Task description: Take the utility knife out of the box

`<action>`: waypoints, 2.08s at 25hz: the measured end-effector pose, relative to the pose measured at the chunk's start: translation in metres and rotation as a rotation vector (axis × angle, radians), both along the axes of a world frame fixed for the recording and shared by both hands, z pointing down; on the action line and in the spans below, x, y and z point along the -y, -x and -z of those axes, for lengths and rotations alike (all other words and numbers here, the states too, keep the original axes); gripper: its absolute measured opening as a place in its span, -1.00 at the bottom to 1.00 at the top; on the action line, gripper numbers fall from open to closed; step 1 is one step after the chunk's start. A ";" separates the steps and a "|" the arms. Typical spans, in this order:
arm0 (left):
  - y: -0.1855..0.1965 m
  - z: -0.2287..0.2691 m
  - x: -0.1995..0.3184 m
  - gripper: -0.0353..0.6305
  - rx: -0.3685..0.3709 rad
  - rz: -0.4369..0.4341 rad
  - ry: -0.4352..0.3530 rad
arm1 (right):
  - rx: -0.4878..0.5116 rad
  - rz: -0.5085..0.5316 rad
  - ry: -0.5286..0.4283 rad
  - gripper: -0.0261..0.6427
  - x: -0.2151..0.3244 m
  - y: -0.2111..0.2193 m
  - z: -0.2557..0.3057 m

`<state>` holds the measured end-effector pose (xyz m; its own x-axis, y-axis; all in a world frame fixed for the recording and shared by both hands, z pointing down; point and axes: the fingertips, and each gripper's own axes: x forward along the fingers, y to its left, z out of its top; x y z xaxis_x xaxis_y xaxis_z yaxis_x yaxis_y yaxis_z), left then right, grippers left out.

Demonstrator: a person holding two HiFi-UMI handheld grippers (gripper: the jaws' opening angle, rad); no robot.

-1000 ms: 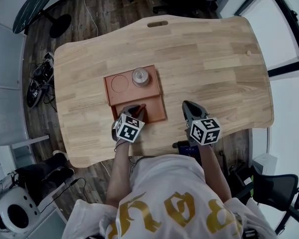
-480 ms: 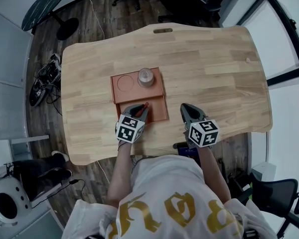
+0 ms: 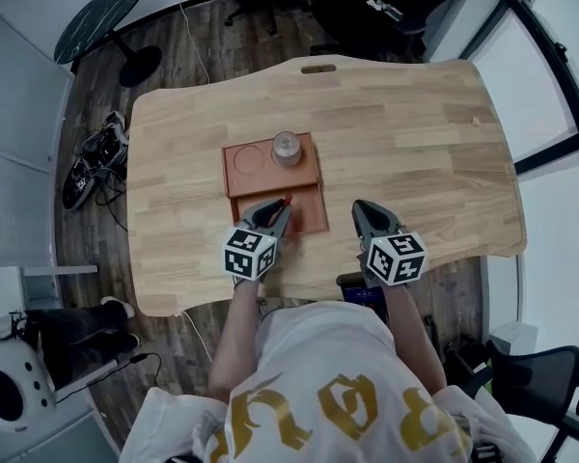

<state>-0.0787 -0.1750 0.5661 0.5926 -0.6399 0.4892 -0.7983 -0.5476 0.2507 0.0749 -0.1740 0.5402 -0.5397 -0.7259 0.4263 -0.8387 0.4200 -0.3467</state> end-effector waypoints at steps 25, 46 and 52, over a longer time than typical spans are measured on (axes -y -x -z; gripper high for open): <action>0.031 0.115 -0.045 -0.72 -0.125 0.124 -0.335 | -0.028 -0.032 -0.221 -0.89 -0.036 0.023 0.073; 0.037 0.138 -0.050 -0.72 -0.151 0.140 -0.453 | -0.058 -0.033 -0.311 -0.89 -0.043 0.030 0.095; 0.036 0.138 -0.045 -0.72 -0.160 0.140 -0.452 | -0.076 -0.035 -0.308 -0.89 -0.041 0.026 0.094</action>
<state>-0.1149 -0.1303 0.4282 0.5309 -0.8457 0.0548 -0.8428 -0.5201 0.1384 0.0488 -0.1325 0.4462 -0.4875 -0.8445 0.2218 -0.8729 0.4662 -0.1436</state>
